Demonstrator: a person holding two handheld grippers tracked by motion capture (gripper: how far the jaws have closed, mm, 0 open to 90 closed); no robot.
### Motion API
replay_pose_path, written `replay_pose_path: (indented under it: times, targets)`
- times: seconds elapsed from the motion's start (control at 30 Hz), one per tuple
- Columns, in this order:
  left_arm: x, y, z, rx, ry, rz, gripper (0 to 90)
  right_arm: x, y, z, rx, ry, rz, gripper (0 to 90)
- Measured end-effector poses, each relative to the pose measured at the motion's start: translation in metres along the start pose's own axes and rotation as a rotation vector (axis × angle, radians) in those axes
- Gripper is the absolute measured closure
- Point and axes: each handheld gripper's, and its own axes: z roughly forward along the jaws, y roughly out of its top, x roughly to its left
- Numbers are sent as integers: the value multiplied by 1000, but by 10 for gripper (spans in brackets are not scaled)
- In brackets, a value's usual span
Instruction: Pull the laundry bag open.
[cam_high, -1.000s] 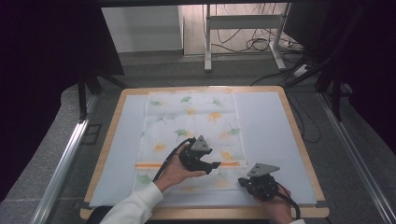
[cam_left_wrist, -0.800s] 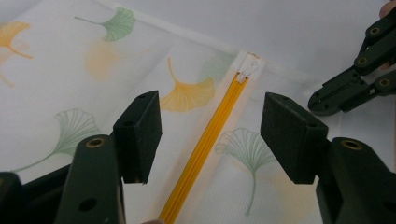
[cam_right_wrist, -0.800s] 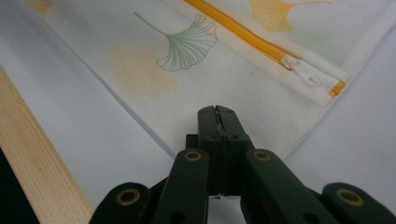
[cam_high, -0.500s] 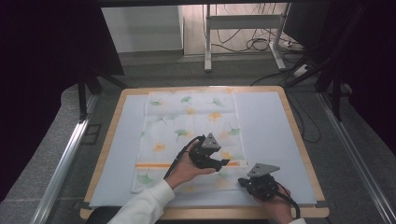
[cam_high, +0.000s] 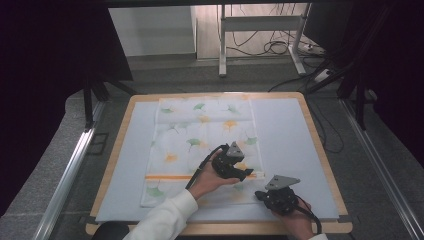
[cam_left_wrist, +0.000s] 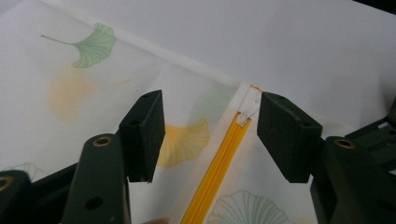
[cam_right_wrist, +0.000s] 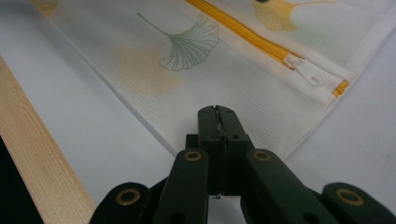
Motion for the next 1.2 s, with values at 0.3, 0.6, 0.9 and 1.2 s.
replay_pose_path:
  times: [0.3, 0.6, 0.9, 1.2]
  targets:
    - [-6, 4, 21, 43, -10, 33, 432, 0, 0, 0, 2, 3, -1, 894]
    - [-10, 4, 35, 53, -32, 43, 431, -1, 0, 0, 1, 8, -2, 893]
    - [-14, 6, 46, 55, -5, 75, 470, -1, 0, 0, 1, 8, -7, 894]
    - [-15, 9, 46, 92, -59, 108, 732, -2, 0, 0, 3, 10, -8, 894]
